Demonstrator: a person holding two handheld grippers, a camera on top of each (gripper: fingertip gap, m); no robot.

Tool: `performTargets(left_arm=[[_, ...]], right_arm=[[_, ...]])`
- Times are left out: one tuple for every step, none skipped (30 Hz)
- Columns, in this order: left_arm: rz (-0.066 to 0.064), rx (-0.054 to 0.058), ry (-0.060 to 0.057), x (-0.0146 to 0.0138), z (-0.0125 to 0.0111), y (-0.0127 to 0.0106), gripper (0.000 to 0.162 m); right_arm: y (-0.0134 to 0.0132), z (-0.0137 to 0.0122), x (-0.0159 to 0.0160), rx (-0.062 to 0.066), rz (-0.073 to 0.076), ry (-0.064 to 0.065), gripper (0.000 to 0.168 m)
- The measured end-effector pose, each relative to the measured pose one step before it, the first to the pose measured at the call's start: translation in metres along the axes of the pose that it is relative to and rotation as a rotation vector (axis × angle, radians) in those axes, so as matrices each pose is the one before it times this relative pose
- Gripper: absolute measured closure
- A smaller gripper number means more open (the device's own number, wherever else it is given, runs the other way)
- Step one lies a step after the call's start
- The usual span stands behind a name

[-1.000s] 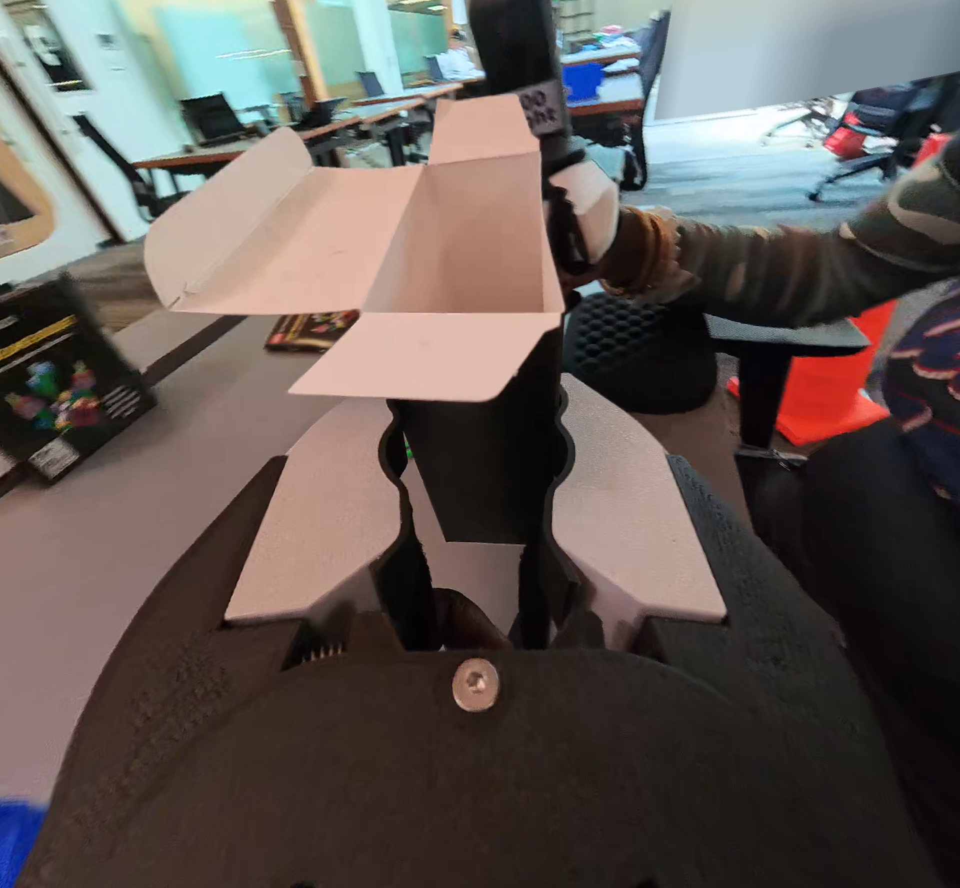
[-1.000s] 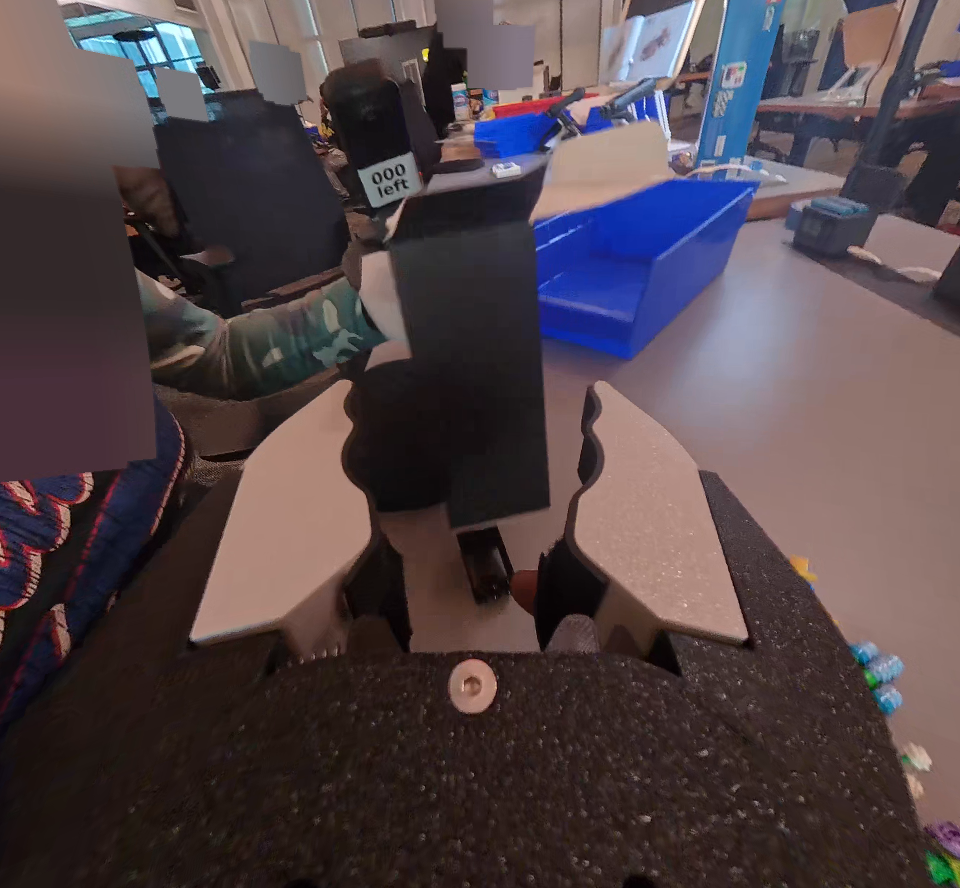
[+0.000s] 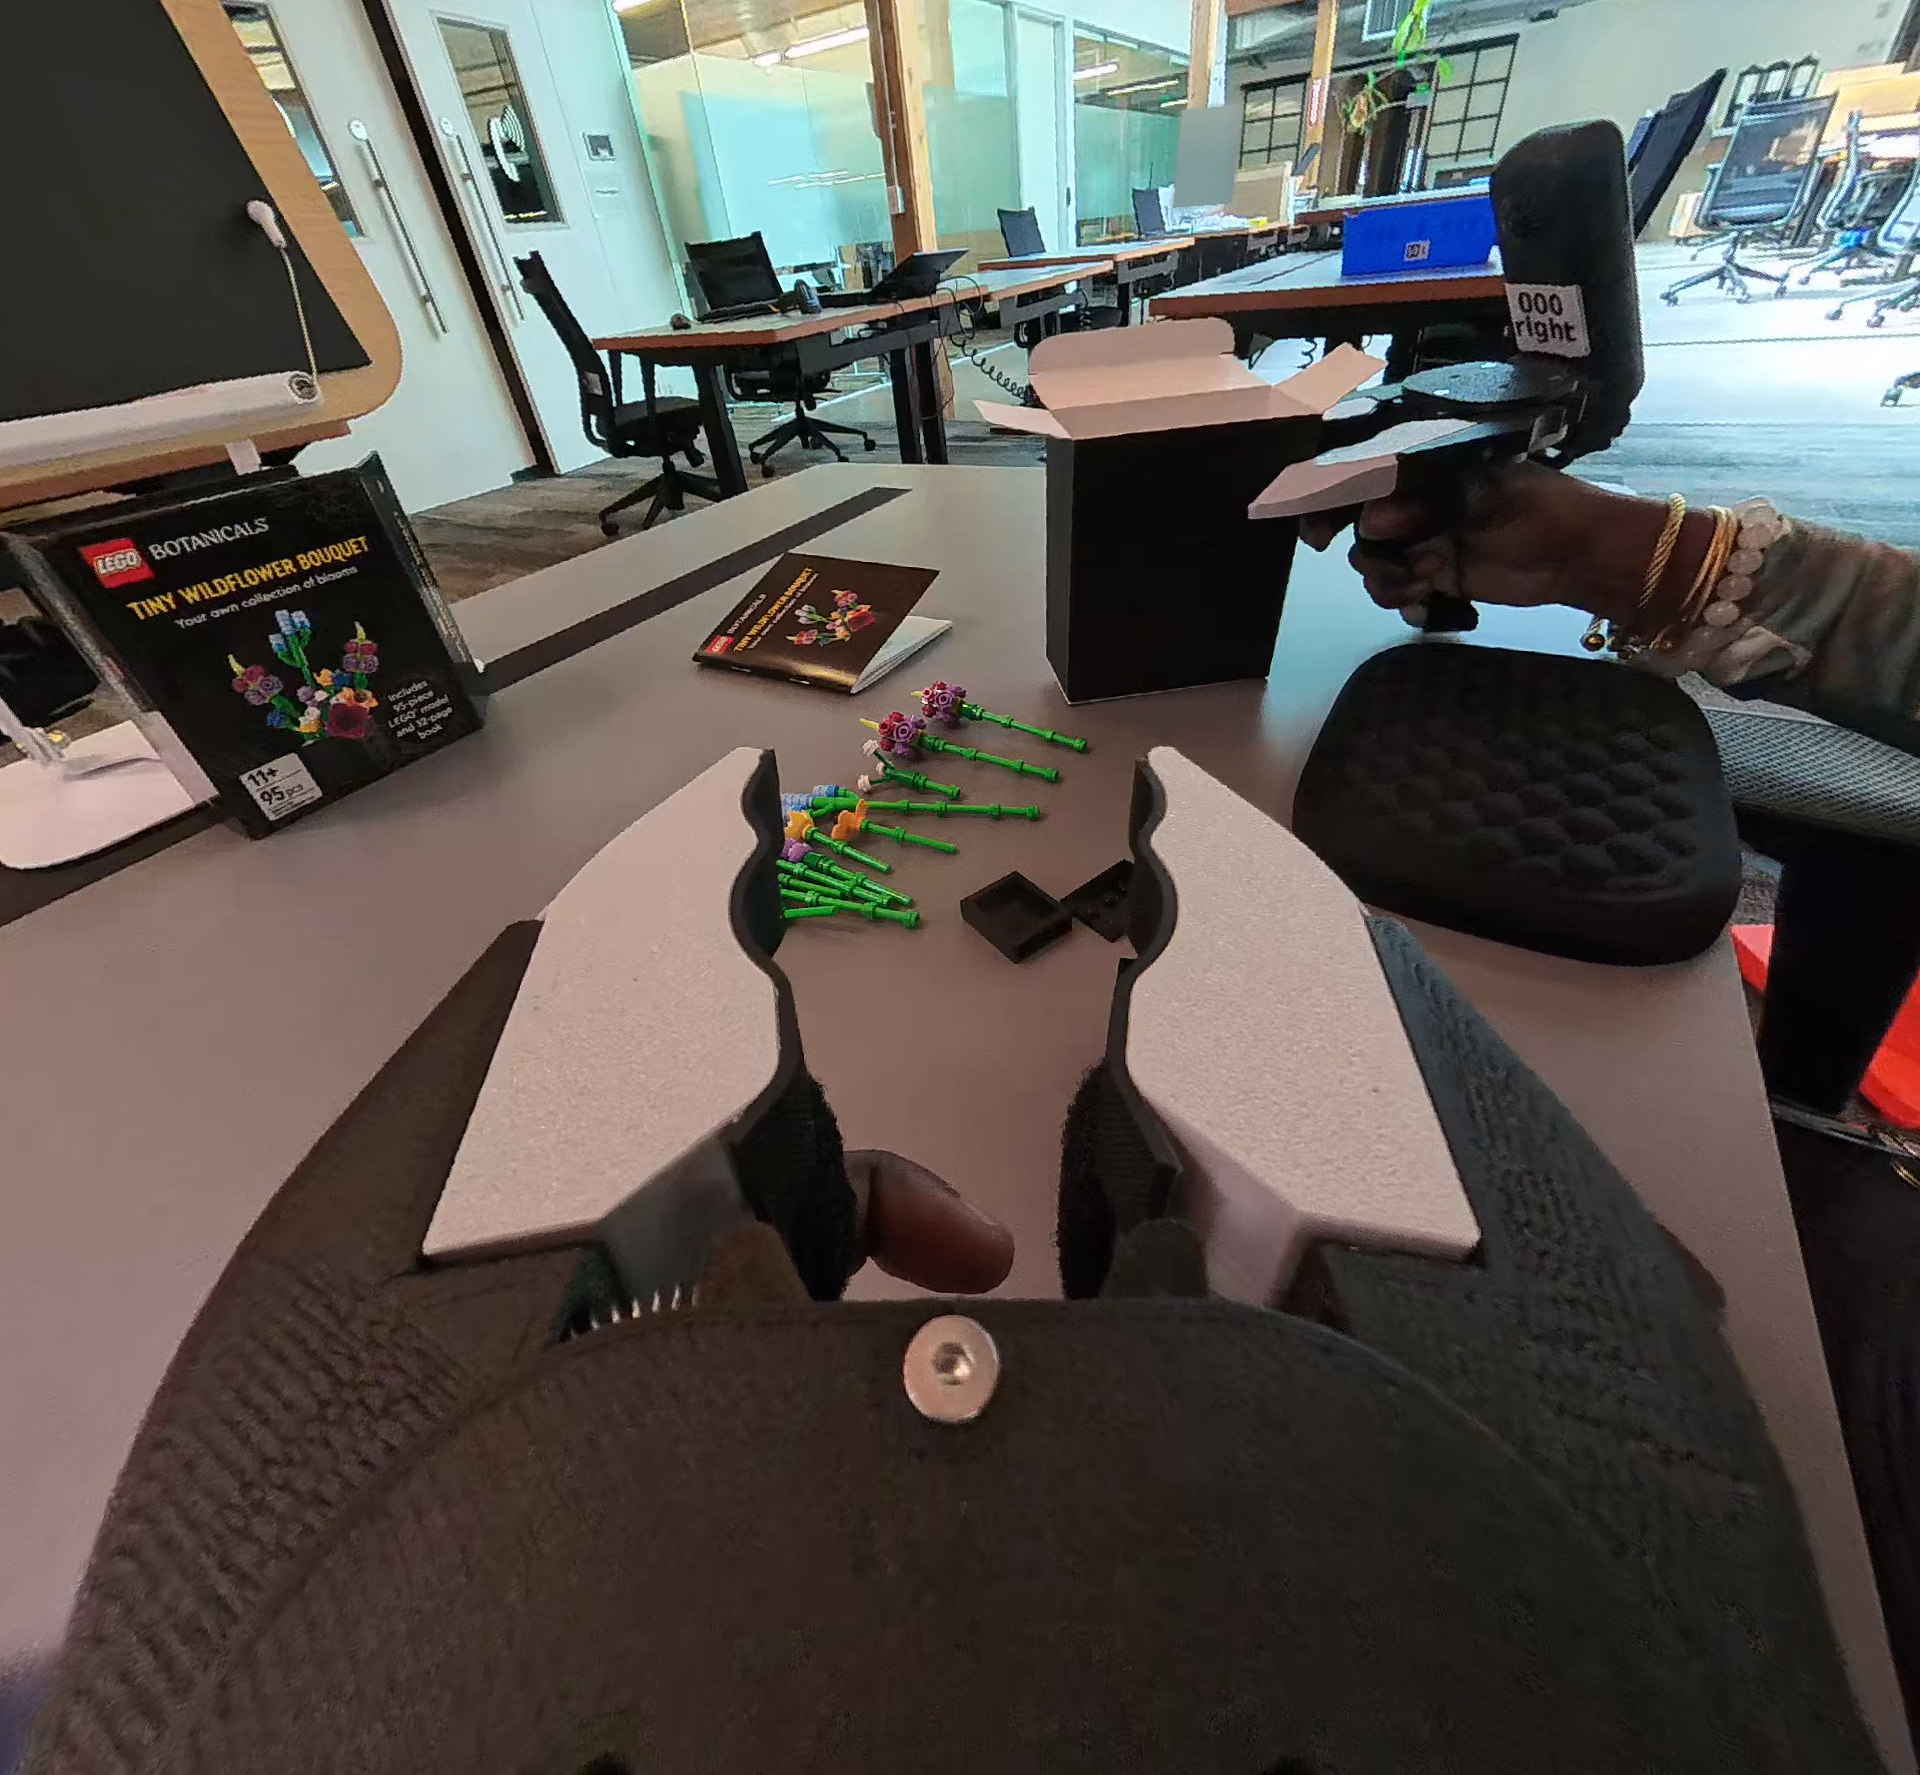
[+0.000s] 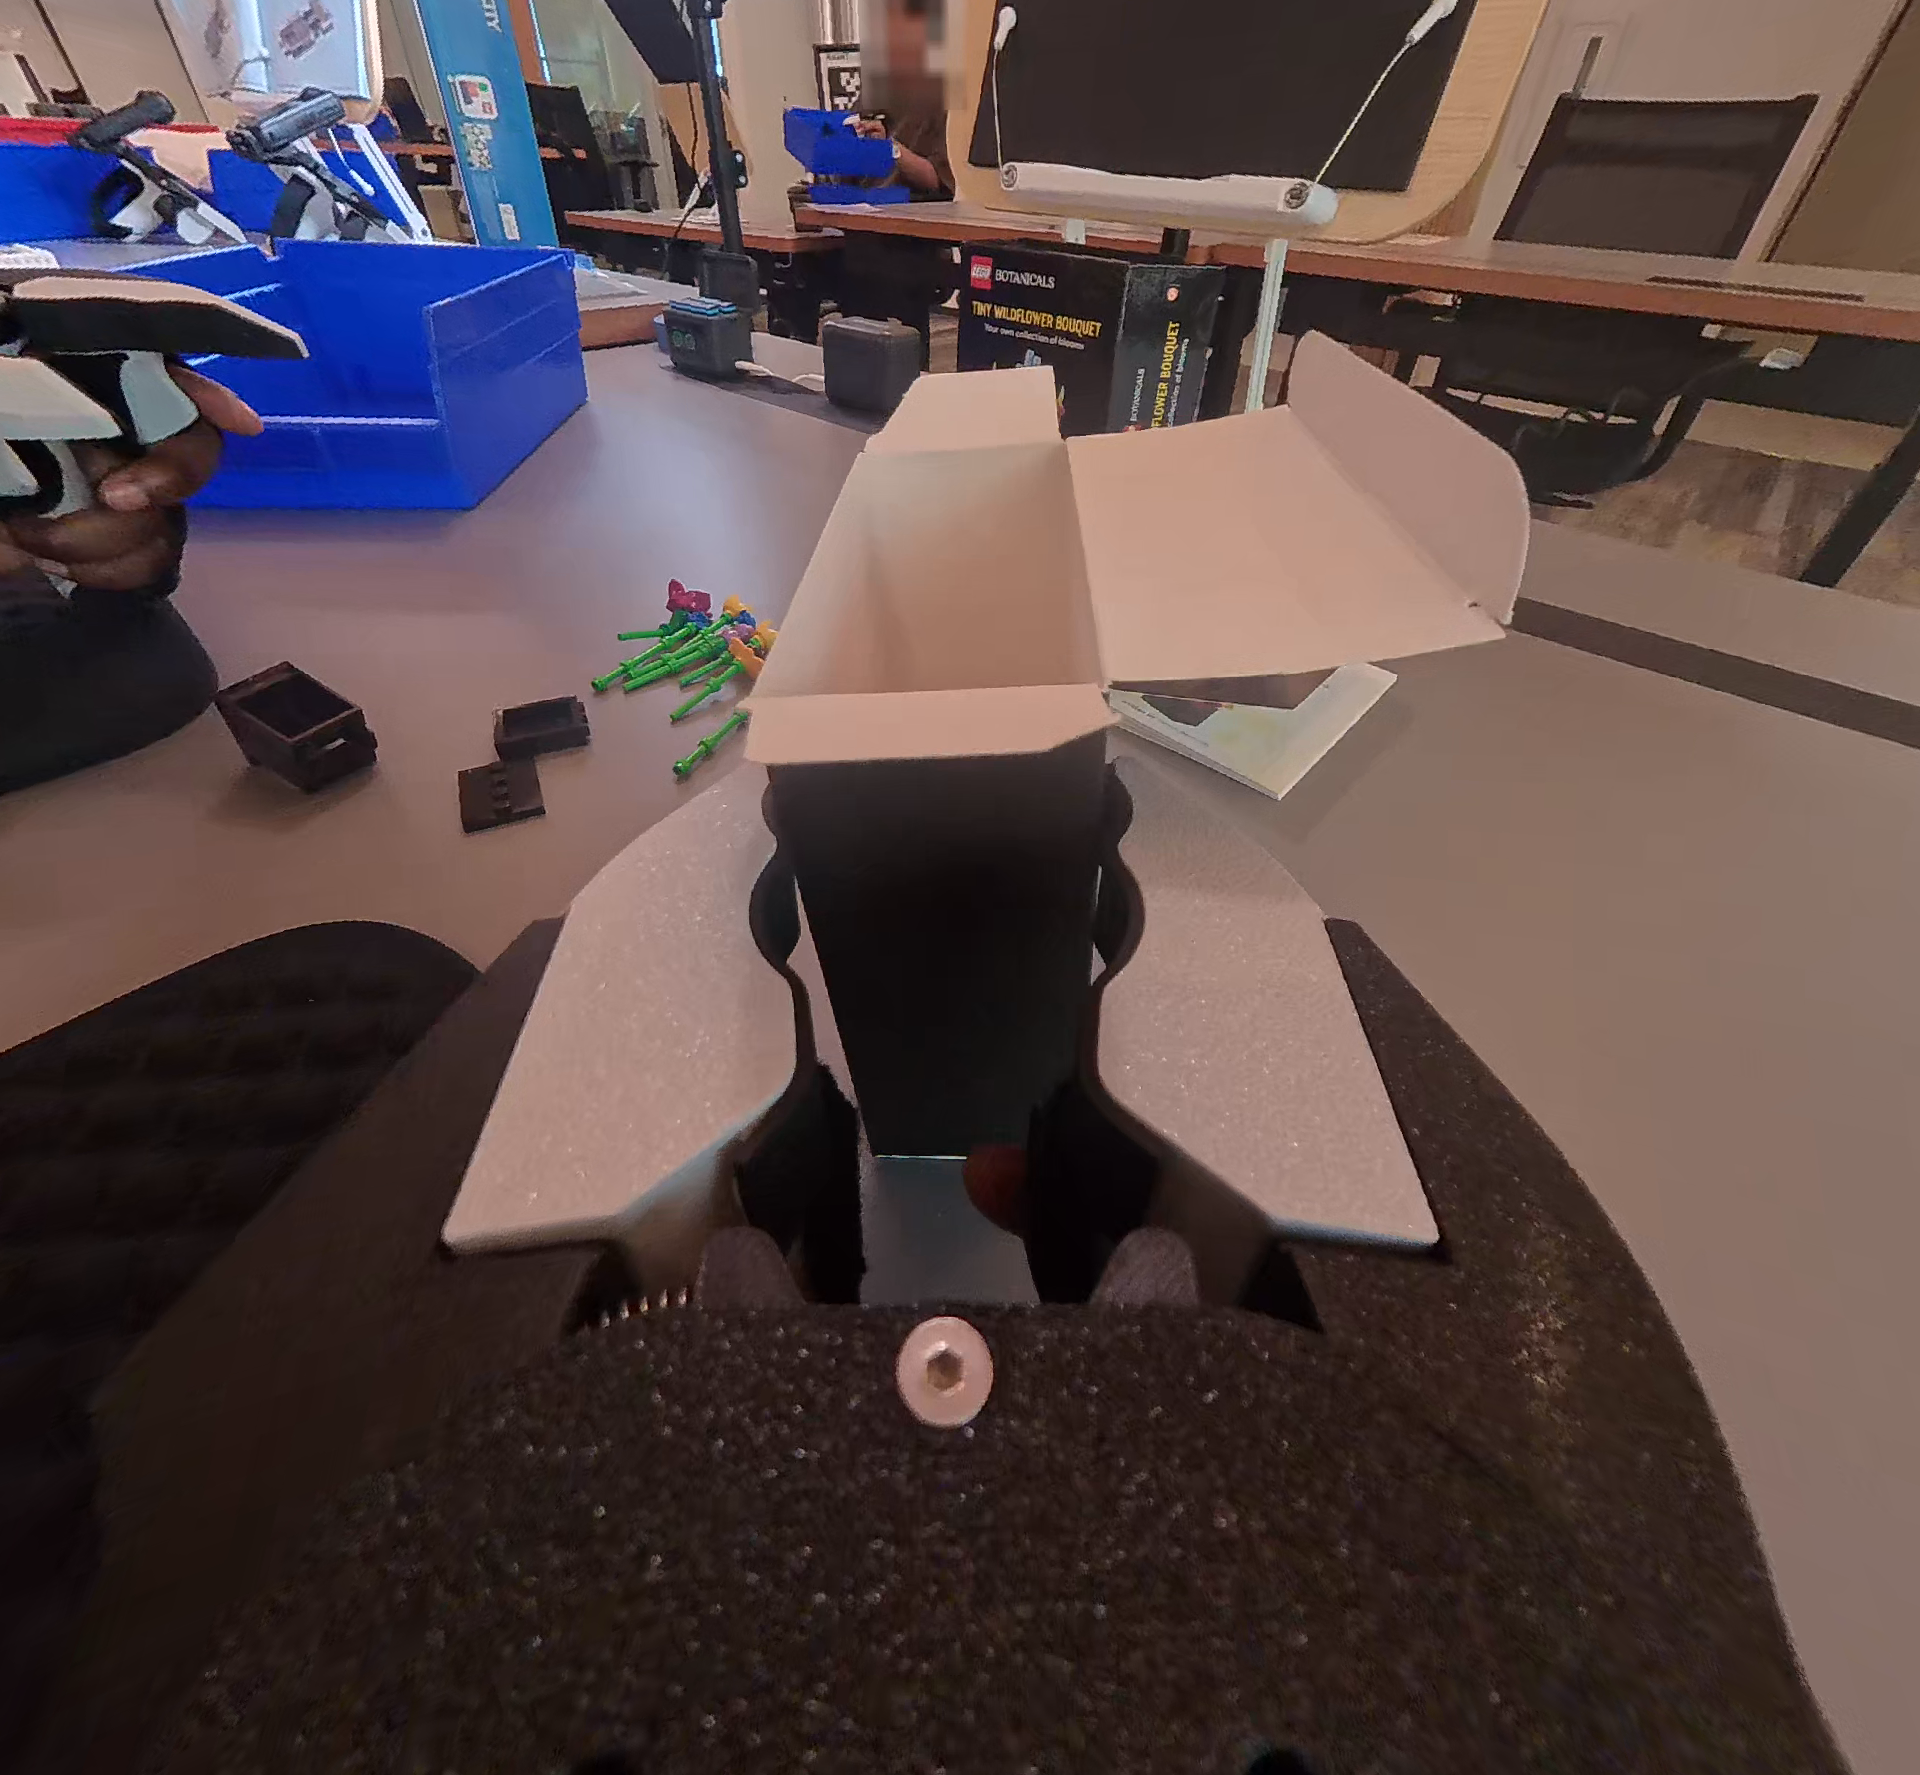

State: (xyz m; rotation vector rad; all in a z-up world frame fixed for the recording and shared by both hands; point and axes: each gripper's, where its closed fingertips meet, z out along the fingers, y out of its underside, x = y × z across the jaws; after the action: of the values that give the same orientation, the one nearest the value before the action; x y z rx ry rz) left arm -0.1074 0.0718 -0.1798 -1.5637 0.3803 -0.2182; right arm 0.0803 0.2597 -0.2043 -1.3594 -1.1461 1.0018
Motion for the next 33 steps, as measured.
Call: performTargets(left_arm=[[-0.0013, -0.0021, 0.0024, 0.00021, 0.0001, 0.00038, 0.098], [0.0013, -0.0012, 0.0019, 0.00041, 0.00012, 0.00022, 0.098], [0.0032, 0.0, 0.0002, 0.00034, 0.00001, 0.00004, 0.098], [0.0035, 0.0002, -0.0006, 0.00023, 0.00002, 0.00012, 0.098], [0.0025, -0.0004, 0.0002, 0.00029, -0.00006, 0.00011, 0.098], [0.0019, -0.0009, 0.0002, 0.00028, 0.00009, 0.00027, 0.098], [0.0018, -0.0002, -0.0009, -0.00003, -0.00003, 0.0, 0.098], [0.0014, 0.0004, -0.0013, 0.0, -0.00008, 0.00003, 0.098], [0.0007, -0.0006, -0.0006, 0.00003, 0.00013, 0.00016, 0.098], [0.0008, -0.0021, 0.0001, 0.00014, 0.00024, 0.00034, 0.098], [0.0012, -0.0029, 0.0001, 0.0001, 0.00019, 0.00043, 0.098], [0.0014, -0.0028, -0.0003, 0.00008, 0.00032, 0.00032, 0.098], [0.001, -0.0026, -0.0001, 0.00009, 0.00021, 0.0004, 0.098], [0.0003, -0.0024, -0.0001, 0.00002, 0.00028, 0.00039, 0.098], [0.0001, -0.0016, -0.0002, 0.0, 0.00011, 0.0003, 0.098], [0.0004, -0.0006, -0.0003, -0.00001, 0.00009, 0.00006, 0.098], [0.0004, -0.0002, -0.0007, -0.00001, 0.00003, 0.00011, 0.098], [0.0001, -0.0001, -0.0007, -0.00008, -0.00001, 0.00012, 0.098], [-0.0002, -0.0003, -0.0003, -0.00006, 0.00007, 0.00004, 0.098], [-0.0005, -0.0006, -0.0001, -0.0001, 0.00001, 0.00009, 0.098], [-0.0003, -0.0005, -0.0005, -0.00007, 0.00006, 0.00016, 0.098], [0.0006, -0.0002, -0.0009, -0.00007, 0.00002, 0.00001, 0.098], [0.0014, -0.0001, -0.0003, 0.00009, -0.00002, 0.00008, 0.098], [0.0016, -0.0005, 0.0, 0.00018, 0.00008, 0.00012, 0.098], [0.0013, -0.0013, 0.0002, 0.00009, 0.00008, 0.00024, 0.098], [0.0016, -0.0018, 0.0005, 0.00026, 0.00021, 0.00028, 0.098], [0.0018, -0.0019, 0.0002, 0.0002, 0.0002, 0.00029, 0.098], [0.0018, -0.002, -0.0001, 0.00008, 0.00016, 0.00031, 0.098], [0.0018, -0.0018, 0.0001, 0.00019, 0.00021, 0.00028, 0.098], [0.0018, -0.0015, 0.0003, 0.00026, 0.00014, 0.00024, 0.098], [0.0015, -0.0014, 0.0005, 0.00017, 0.0002, 0.00024, 0.098], [0.0012, -0.0014, 0.0004, 0.00013, 0.00007, 0.00025, 0.098], [0.001, -0.001, 0.0004, 0.00013, 0.0001, 0.00009, 0.098]], right_arm=[[0.00057, -0.00032, 0.0001, -0.0002, 0.0026, 0.0002, 0.113], [0.00097, -0.00022, -0.00053, -0.0045, 0.0004, -0.0021, 0.113], [0.00156, 0.00004, -0.00039, -0.0079, -0.0006, -0.0009, 0.113], [0.00154, 0.00023, -0.00037, -0.0071, 0.0002, -0.0008, 0.111], [0.00111, 0.00033, -0.00081, -0.0045, 0.0018, -0.0043, 0.108], [0.00059, 0.00049, -0.00046, -0.0029, 0.0047, -0.0031, 0.107], [0.00006, 0.00051, -0.00023, -0.001, 0.0035, -0.003, 0.106], [-0.00059, 0.00039, 0.00009, 0.002, 0.0021, -0.0017, 0.105], [-0.00104, 0.00033, 0.00024, 0.0041, 0.0028, -0.0012, 0.104], [-0.00097, 0.00041, 0.00036, 0.0035, 0.0041, -0.0002, 0.103], [-0.00078, 0.00027, 0.0002, 0.0028, 0.0046, -0.0012, 0.102], [-0.00006, 0.00022, 0.00015, 0.0003, 0.0034, -0.0014, 0.102], [0.00037, 0.00019, 0.00007, -0.0024, 0.0008, -0.0009, 0.1], [0.00053, -0.00008, -0.00012, -0.0018, -0.0004, -0.0019, 0.1], [0.00054, -0.00012, -0.00016, -0.001, 0.0002, -0.0013, 0.099], [0.00024, -0.00049, 0.00008, -0.0007, 0.0018, -0.0005, 0.098], [0.00001, -0.00068, -0.0002, -0.0002, 0.0031, -0.0022, 0.097], [-0.00023, -0.0009, -0.00055, 0.0003, 0.0033, -0.0036, 0.095], [0.0, -0.00099, -0.00025, -0.0007, 0.0025, -0.0002, 0.094], [0.00024, -0.00126, 0.00003, -0.0014, 0.0002, 0.002, 0.094], [0.00044, -0.00116, 0.00004, -0.0015, -0.0001, 0.0027, 0.093], [0.00041, -0.00111, 0.00015, -0.0014, 0.0014, 0.0029, 0.093], [0.00027, -0.00103, 0.00008, 0.0005, 0.0025, 0.0013, 0.092], [0.00016, -0.00107, 0.0001, 0.0023, 0.0044, 0.0013, 0.091], [-0.00007, -0.00091, 0.00009, 0.0031, 0.0047, 0.0008, 0.09], [-0.00024, -0.00082, -0.00007, 0.0036, 0.0023, 0.0, 0.09], [-0.0002, -0.00073, -0.00018, 0.0041, -0.0007, -0.0002, 0.09], [-0.00007, -0.00064, -0.00049, 0.0022, -0.0029, -0.0011, 0.089], [0.00006, -0.00053, -0.00071, 0.001, -0.0034, -0.0028, 0.088], [0.00041, -0.00041, -0.00026, -0.002, -0.0011, 0.0009, 0.088], [0.00066, -0.00029, 0.00004, -0.0052, -0.0001, 0.0011, 0.087], [0.0006, -0.00035, -0.00009, -0.0046, 0.0008, 0.0005, 0.086], [0.00059, -0.00034, 0.0, -0.0045, 0.0009, 0.0013, 0.085]])
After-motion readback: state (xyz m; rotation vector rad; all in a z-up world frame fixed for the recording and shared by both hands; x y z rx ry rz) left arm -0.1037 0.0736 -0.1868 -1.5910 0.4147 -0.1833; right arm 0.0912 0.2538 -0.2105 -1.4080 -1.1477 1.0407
